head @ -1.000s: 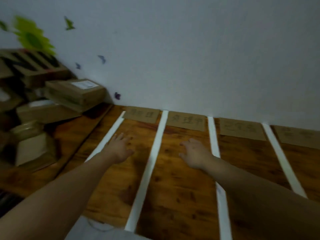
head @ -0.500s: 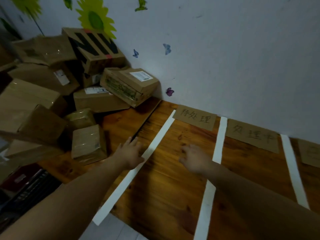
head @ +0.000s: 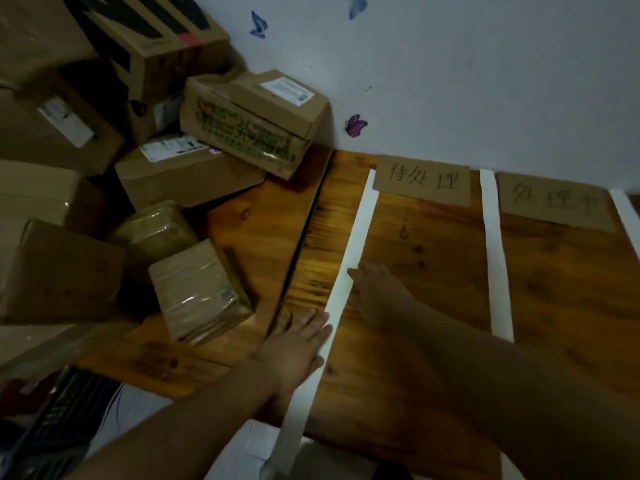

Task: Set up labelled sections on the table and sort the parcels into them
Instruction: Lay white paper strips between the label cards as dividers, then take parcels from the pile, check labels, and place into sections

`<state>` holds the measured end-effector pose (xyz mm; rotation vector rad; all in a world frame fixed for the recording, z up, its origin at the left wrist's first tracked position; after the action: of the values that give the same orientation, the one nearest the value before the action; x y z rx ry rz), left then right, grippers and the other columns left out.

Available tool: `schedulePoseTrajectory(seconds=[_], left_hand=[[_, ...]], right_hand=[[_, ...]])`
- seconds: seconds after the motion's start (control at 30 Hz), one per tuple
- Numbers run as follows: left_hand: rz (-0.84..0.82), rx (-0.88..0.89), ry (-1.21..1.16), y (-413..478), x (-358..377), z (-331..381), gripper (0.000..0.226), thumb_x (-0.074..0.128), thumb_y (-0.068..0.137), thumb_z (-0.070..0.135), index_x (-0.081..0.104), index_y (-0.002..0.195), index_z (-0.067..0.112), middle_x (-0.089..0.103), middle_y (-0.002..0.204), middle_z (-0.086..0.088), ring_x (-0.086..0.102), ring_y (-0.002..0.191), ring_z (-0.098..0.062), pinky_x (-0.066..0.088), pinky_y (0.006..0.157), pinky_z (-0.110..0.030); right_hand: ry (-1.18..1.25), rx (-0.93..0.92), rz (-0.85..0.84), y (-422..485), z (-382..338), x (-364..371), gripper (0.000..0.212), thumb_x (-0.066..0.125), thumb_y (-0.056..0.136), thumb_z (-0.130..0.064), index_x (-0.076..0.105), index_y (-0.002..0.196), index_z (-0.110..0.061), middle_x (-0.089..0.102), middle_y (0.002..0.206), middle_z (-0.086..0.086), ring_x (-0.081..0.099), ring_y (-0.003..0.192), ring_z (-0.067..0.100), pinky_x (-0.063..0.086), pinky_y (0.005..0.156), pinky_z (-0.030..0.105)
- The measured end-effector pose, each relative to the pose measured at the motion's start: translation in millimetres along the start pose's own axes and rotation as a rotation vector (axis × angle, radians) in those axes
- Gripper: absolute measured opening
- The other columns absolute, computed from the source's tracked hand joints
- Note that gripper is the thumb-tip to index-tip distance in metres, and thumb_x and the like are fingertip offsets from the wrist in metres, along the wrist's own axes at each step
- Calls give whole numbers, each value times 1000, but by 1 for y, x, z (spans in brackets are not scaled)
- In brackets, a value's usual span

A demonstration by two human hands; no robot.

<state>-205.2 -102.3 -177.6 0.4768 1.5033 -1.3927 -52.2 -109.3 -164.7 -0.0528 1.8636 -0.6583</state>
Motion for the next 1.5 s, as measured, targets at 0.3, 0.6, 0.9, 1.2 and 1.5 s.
schedulePoseTrajectory(seconds=[0.3, 0.6, 0.9, 1.2, 1.5], left_hand=[[17, 67, 67, 4, 6, -18, 63, 29, 99, 45, 0, 151, 26, -13, 159, 5, -18, 144, -16, -8, 116, -43], [18, 2, 61, 17, -11, -34, 63, 29, 100, 44, 0, 152, 23, -14, 159, 3, -20, 144, -16, -10, 116, -42], [73, -76, -165, -21, -67, -56, 70, 39, 96, 47, 1, 151, 29, -12, 159, 6, -16, 144, -16, -5, 116, -38], [303, -67, -107, -109, -152, -84, 65, 49, 94, 41, 19, 150, 25, -2, 160, 0, -8, 146, -20, 4, 118, -45], [545, -184, -64, -209, -222, -137, 66, 48, 93, 48, 21, 149, 28, 4, 160, 2, -3, 147, -20, 6, 118, -44]], right_hand=[[-138, -2, -42, 17, -19, 22, 62, 33, 101, -43, 5, 153, -22, -5, 161, 3, -8, 148, 26, 2, 118, 46], [-161, -38, -15, 50, -25, 2, 57, 30, 102, -39, 10, 152, -21, -1, 161, 6, -4, 148, 28, 5, 117, 47], [-117, -8, 62, 36, -51, -47, 52, 36, 101, -38, 26, 147, -17, 17, 158, 11, 14, 146, 31, 19, 115, 48], [80, 71, 280, -26, -123, -127, 50, 40, 99, -40, 37, 142, -15, 41, 140, 12, 40, 129, 30, 38, 103, 41], [167, 48, 344, -75, -195, -156, 54, 40, 100, -41, 32, 147, -16, 35, 149, 11, 38, 134, 30, 35, 107, 38]])
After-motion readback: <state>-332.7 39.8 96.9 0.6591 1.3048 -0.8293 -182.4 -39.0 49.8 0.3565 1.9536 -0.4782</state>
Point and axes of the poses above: each hand's wrist, its own y-axis towards the middle knuckle, its own x-axis out of the palm, z = x × y, the point moved 8 cm from there along y, towards the middle knuckle
